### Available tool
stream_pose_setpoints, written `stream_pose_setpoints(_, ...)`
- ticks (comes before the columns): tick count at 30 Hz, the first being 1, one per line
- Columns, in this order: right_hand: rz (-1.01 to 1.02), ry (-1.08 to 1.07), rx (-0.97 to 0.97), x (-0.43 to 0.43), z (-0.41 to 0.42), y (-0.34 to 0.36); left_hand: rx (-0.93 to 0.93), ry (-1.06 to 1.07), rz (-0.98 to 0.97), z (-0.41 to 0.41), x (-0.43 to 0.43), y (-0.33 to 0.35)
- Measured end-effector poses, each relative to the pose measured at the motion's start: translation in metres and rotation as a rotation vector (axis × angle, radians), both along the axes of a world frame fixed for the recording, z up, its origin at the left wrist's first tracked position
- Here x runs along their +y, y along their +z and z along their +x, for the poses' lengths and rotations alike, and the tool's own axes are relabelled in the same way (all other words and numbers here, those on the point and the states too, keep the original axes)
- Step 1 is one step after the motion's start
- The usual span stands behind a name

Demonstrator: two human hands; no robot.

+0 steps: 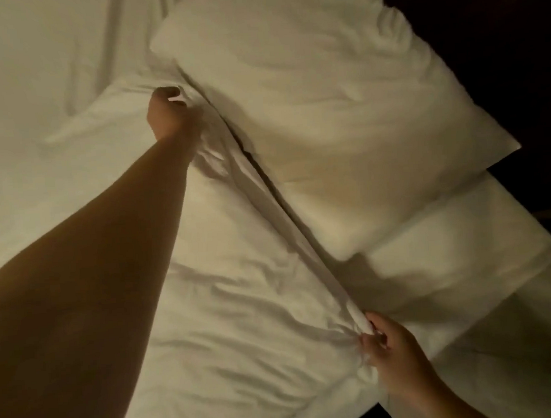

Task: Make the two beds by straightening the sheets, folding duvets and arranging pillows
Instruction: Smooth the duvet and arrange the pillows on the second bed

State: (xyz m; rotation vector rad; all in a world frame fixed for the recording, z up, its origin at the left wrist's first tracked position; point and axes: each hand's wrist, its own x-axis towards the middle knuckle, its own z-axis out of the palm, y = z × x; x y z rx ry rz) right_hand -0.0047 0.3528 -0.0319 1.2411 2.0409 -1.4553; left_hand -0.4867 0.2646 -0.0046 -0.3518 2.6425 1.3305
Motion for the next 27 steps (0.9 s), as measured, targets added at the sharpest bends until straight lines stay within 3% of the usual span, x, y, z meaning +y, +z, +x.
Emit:
stream_pose_setpoints(2,0.085,0.002,-0.022,-0.002,-0.003,0.000,0.010,-0.144,-0.071,0.014,0.004,-0.005)
stream_pose_setpoints(6,0.250,0.111,0.076,-0.013,-0.019,0.021,0.236,-0.341,-0.443,0.056,-0.010,-0.016)
stream_pose_setpoints(10,0.473,0.381,0.192,-0.030,-0.039,0.024,0.068,-0.302,-0.711,0.094,-0.018,-0.036)
stream_pose_setpoints(16,0.571,0.411,0.159,-0.040,-0.050,-0.004,-0.058,-0.228,-0.791,0.081,-0.021,-0.031)
stream_pose_setpoints(21,0.546,0.318,0.217,-0.040,-0.043,-0.007,-0.055,-0.217,-0.852,0.048,-0.015,-0.020)
stream_pose_setpoints(27,0.701,0.210,0.204,-0.048,-0.032,-0.023,-0.022,-0.244,-0.891,0.026,-0.008,-0.026)
